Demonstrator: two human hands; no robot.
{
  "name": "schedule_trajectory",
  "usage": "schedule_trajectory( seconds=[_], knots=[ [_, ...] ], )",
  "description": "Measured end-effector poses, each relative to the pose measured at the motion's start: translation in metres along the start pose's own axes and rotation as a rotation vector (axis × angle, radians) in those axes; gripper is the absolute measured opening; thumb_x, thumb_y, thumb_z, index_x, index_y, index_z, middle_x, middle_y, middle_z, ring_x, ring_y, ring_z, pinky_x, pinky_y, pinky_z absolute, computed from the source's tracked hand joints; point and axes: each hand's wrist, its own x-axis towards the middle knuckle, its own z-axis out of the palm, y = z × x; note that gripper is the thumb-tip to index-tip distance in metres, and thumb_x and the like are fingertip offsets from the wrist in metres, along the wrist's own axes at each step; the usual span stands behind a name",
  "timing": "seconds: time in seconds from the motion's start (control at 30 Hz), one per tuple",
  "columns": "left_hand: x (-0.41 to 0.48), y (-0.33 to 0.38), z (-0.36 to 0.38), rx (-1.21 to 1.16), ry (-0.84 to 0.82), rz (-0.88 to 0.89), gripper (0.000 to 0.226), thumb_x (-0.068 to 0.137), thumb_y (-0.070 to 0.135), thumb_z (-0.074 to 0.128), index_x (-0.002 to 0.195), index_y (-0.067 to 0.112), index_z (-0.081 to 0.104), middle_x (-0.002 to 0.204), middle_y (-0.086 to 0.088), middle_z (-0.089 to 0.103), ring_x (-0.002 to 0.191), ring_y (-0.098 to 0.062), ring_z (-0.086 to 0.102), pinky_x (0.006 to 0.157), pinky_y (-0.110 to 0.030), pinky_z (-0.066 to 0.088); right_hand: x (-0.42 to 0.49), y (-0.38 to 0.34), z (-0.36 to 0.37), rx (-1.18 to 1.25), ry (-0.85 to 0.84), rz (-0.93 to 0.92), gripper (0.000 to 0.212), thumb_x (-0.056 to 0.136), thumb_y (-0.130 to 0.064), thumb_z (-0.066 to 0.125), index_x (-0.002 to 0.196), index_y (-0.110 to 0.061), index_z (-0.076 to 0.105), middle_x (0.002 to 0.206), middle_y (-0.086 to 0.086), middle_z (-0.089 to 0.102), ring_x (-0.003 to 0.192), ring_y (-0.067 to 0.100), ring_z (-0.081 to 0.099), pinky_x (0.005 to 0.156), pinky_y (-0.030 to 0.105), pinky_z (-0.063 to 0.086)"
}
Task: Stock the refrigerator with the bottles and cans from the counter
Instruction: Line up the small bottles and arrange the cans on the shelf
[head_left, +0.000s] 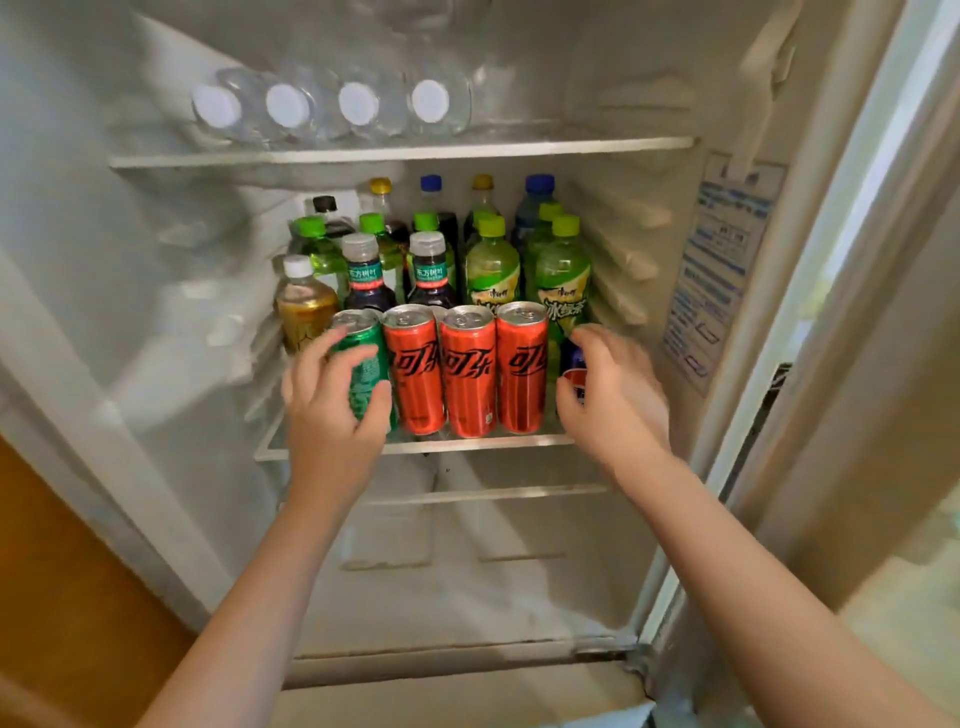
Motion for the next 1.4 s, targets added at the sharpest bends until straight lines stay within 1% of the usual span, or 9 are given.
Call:
schedule_trajectory(
  seconds=[0.17,0.33,0.47,0.67,0.87,1.07,1.13,1.27,1.4],
  knots=[
    [0.012,-0.025,0.019,-0.152,0.012,-0.125,0.08,0.076,0.027,0.06,0.144,0.002,0.027,0.148,-0.018,0.029,0.138,-0.032,0.024,0.114,-0.034,0.014,0.012,0.001,0.02,-0.136,-0.073,0.056,0.055,0.084,-0.029,0.056,0.134,-0.01,0.043,0.145,0.008,0.036,0.134,0.029,0.028,0.095,0.039,0.043],
    [0.012,-0.051,0.041,-0.383,-0.085,-0.225,0.09,0.079,0.011,0.066,0.147,0.0,0.008,0.153,-0.019,0.017,0.143,-0.031,0.02,0.117,-0.05,0.019,0.009,0.0,0.03,-0.09,0.039,0.122,0.043,0.083,-0.024,0.061,0.123,-0.012,0.05,0.143,0.011,0.038,0.135,0.034,0.031,0.091,0.04,0.044],
    [0.007,-0.061,0.05,-0.42,-0.129,-0.268,0.09,0.083,-0.001,0.066,0.15,0.01,0.006,0.155,-0.009,0.015,0.143,-0.016,0.019,0.117,-0.032,0.017,0.008,0.001,0.035,-0.024,0.092,0.171,0.031,0.085,-0.023,0.062,0.109,-0.01,0.048,0.128,0.011,0.049,0.1,0.038,0.053,0.065,0.034,0.037],
    [0.008,-0.066,0.053,-0.417,-0.122,-0.261,0.088,0.084,-0.003,0.064,0.15,0.01,0.007,0.152,-0.005,0.02,0.129,0.004,0.022,0.101,-0.001,0.016,0.006,0.008,0.035,0.097,0.144,0.162,0.026,0.082,-0.019,0.068,0.099,-0.009,0.049,0.108,0.009,0.054,0.089,0.03,0.054,0.069,0.029,0.033],
    [0.006,-0.061,0.048,-0.317,-0.061,-0.261,0.082,0.084,0.01,0.067,0.147,0.005,0.016,0.151,-0.015,0.023,0.14,-0.027,0.021,0.115,-0.033,0.015,-0.01,0.012,0.028,0.235,0.223,0.188,0.028,0.076,-0.014,0.074,0.088,-0.015,0.049,0.135,0.003,0.05,0.112,0.019,0.053,0.079,0.018,0.033],
    [0.001,-0.035,0.031,-0.208,0.139,0.01,0.061,0.081,0.033,0.053,0.129,-0.004,0.041,0.138,-0.022,0.037,0.131,-0.033,0.029,0.112,-0.048,0.021,-0.027,0.001,0.002,0.368,0.282,0.124,0.038,0.069,-0.015,0.077,0.082,-0.032,0.045,0.123,-0.01,0.055,0.106,0.01,0.057,0.086,0.021,0.042],
    [-0.002,-0.02,0.028,-0.237,0.047,0.121,0.053,0.084,0.032,0.052,0.126,0.0,0.046,0.133,-0.015,0.044,0.127,-0.026,0.035,0.112,-0.036,0.024,-0.028,-0.006,-0.009,0.449,0.23,0.121,0.036,0.07,-0.016,0.077,0.081,-0.032,0.046,0.114,-0.019,0.058,0.108,0.01,0.059,0.087,0.027,0.046],
    [-0.017,0.013,0.019,-0.424,-0.344,0.112,0.055,0.082,0.045,0.051,0.133,0.025,0.039,0.135,0.018,0.037,0.128,0.005,0.031,0.104,-0.006,0.02,-0.022,-0.022,-0.023,0.698,0.141,0.115,0.032,0.072,-0.013,0.077,0.079,-0.029,0.05,0.097,-0.026,0.063,0.088,-0.003,0.063,0.068,0.011,0.049],
    [-0.032,0.023,0.015,-0.493,-0.528,0.033,0.073,0.075,0.053,0.058,0.14,0.034,0.03,0.144,0.015,0.035,0.134,0.002,0.031,0.109,-0.015,0.026,-0.018,-0.042,-0.026,0.815,0.05,0.111,0.025,0.075,-0.016,0.075,0.08,-0.023,0.052,0.096,-0.014,0.065,0.085,0.009,0.066,0.068,0.033,0.057]
  ],
)
